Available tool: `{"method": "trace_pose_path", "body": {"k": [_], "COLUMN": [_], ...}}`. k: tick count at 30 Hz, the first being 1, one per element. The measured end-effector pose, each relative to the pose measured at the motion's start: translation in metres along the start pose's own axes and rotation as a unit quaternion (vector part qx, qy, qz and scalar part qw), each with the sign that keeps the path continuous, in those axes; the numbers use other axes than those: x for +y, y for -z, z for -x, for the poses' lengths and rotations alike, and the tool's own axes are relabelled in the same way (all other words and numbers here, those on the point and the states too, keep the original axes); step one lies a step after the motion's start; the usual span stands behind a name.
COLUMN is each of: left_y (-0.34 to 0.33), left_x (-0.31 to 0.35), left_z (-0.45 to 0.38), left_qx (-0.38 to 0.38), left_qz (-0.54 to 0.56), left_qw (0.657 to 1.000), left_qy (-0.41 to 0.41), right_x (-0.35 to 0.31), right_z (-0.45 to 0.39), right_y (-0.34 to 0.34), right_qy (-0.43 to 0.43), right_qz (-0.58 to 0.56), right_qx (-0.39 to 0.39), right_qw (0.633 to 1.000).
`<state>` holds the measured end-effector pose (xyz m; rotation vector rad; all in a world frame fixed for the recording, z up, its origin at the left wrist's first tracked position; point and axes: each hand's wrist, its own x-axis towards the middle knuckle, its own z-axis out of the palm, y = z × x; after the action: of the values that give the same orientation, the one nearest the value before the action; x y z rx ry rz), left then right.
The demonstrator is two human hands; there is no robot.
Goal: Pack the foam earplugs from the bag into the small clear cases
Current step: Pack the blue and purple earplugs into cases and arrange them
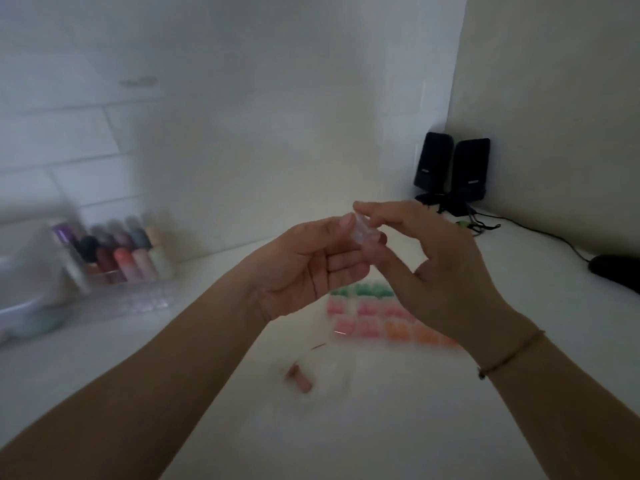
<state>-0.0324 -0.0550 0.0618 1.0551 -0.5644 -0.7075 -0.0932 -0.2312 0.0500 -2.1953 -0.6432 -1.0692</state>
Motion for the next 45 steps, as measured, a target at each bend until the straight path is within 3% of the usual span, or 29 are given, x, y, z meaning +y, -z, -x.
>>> {"method": "trace_pose_path", "body": {"k": [4, 8, 12, 17, 23, 29, 39, 43, 45], "left_y": [0.031, 0.048, 0.058, 0.059, 0.063, 0.064, 0.064, 0.062, 0.063], "left_x": [-0.006, -0.013, -0.020, -0.033, -0.035, -0.034, -0.034, -0.031, -0.027], "left_z": [0.022, 0.028, 0.030, 0.031, 0.030, 0.029, 0.031, 0.033, 0.034], "left_qx": [0.067, 0.006, -0.039, 0.022, 0.063, 0.079, 0.085, 0.091, 0.080], "left_qz": [-0.024, 0.068, 0.063, 0.092, 0.015, 0.001, -0.044, -0.133, -0.140], "left_qw": [0.994, 0.997, 0.997, 0.993, 0.995, 0.993, 0.992, 0.984, 0.985], "left_qy": [-0.080, -0.043, -0.021, -0.071, -0.077, -0.090, -0.088, -0.071, -0.062], "right_x": [-0.016, -0.024, -0.025, -0.023, -0.016, -0.017, -0.031, -0.030, -0.029], "right_z": [-0.006, 0.004, 0.008, 0.009, 0.012, 0.012, 0.014, 0.014, 0.012], "right_y": [-0.049, -0.071, -0.075, -0.075, -0.068, -0.073, -0.080, -0.077, -0.074], "right_qy": [0.059, 0.008, -0.036, 0.010, -0.014, -0.026, -0.110, -0.159, -0.163], "right_qz": [0.118, -0.006, -0.094, -0.122, -0.053, 0.052, 0.017, -0.023, -0.052], "right_qx": [0.043, 0.083, 0.066, 0.065, 0.019, 0.030, 0.073, 0.058, 0.015], "right_qw": [0.990, 0.997, 0.993, 0.990, 0.998, 0.998, 0.991, 0.985, 0.985]}}
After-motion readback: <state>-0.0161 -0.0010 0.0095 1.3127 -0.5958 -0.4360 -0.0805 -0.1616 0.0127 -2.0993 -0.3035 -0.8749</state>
